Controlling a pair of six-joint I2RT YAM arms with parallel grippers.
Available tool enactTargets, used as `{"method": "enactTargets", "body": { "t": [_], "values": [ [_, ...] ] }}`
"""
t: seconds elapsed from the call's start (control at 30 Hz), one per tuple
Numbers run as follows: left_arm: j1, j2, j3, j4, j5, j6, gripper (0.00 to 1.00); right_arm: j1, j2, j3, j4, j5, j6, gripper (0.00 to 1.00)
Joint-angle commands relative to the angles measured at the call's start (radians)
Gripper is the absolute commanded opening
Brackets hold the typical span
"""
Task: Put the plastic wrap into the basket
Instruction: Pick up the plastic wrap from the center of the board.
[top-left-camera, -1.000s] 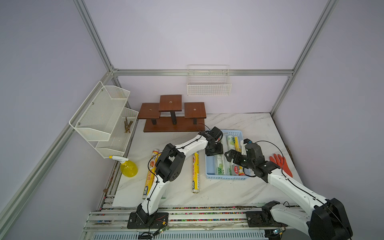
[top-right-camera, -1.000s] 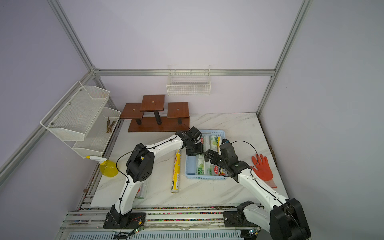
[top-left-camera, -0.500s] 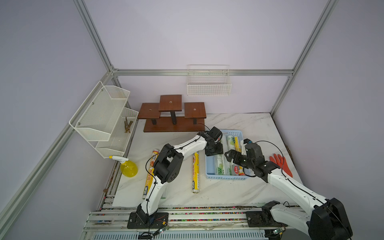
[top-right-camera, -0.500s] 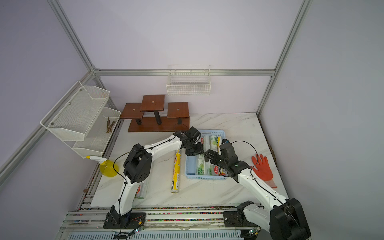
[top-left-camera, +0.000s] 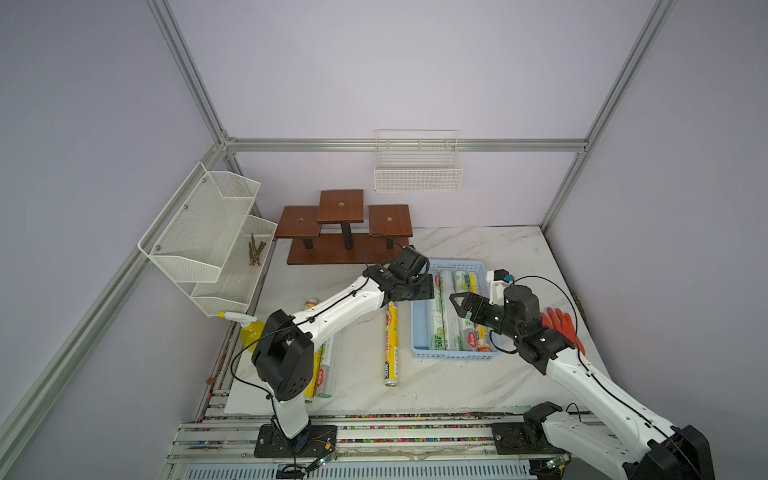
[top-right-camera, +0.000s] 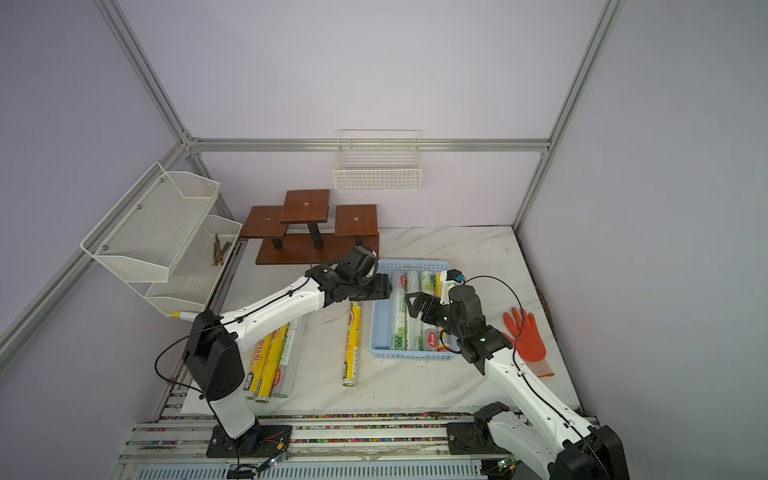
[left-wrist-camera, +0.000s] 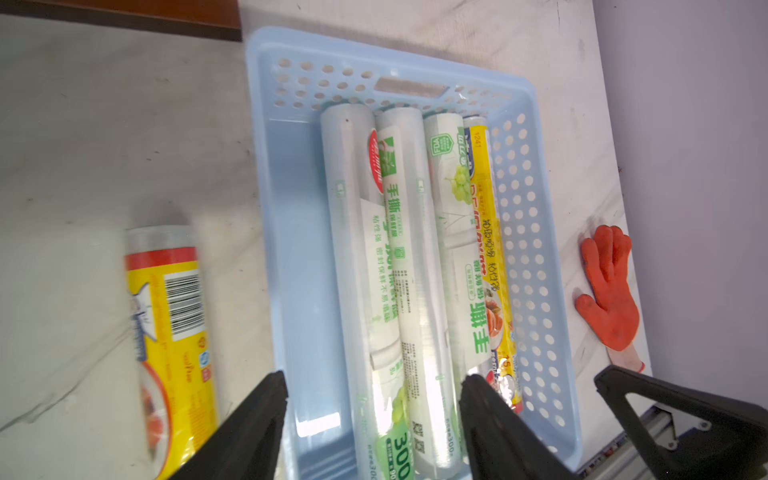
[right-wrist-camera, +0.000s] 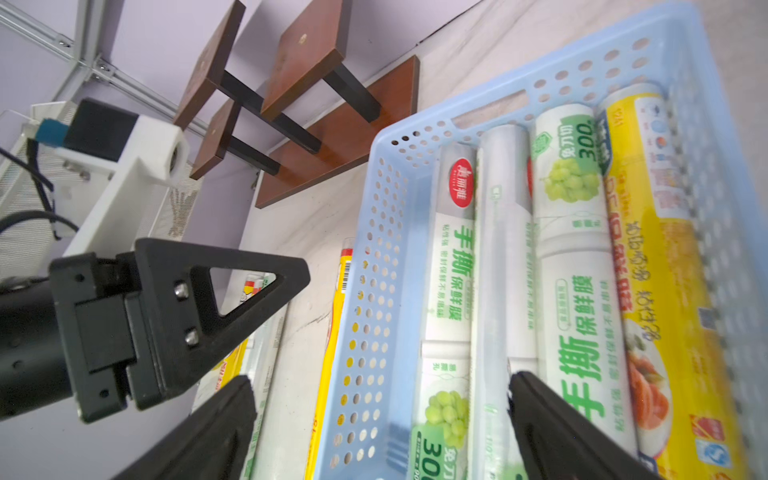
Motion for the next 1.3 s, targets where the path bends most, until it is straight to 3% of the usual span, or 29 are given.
{"method": "enactTargets", "body": {
  "t": [0.0, 0.4, 0.63, 0.77, 1.1, 1.27],
  "values": [
    [0.023, -0.101, -0.064, 0.008, -0.156, 0.055, 0.69, 0.006, 0.031, -0.005, 0.127, -0.112, 0.035, 0.99],
    [0.132, -0.298, -0.330, -0.248, -0.399, 0.042, 0.69, 0.314, 0.310, 0.177, 0.130, 0.012, -0.020, 0.98],
    [0.226, -0.417, -0.519, -0.291, -0.330, -0.054, 0.74, 0.429, 0.421, 0.239, 0.140, 0.056, -0.042, 0.99],
    [0.281, -0.462, -0.612, -0.256, -0.226, -0.054, 0.79, 0.488, 0.482, 0.280, 0.129, 0.062, -0.053, 0.98],
    [0.321, -0.462, -0.693, -0.193, -0.096, -0.037, 0.82, 0.569, 0.607, 0.354, 0.122, 0.034, -0.081, 0.99],
    [0.324, -0.402, -0.676, -0.186, -0.104, -0.024, 0.82, 0.577, 0.621, 0.363, 0.125, 0.042, -0.078, 0.99]
  ]
}}
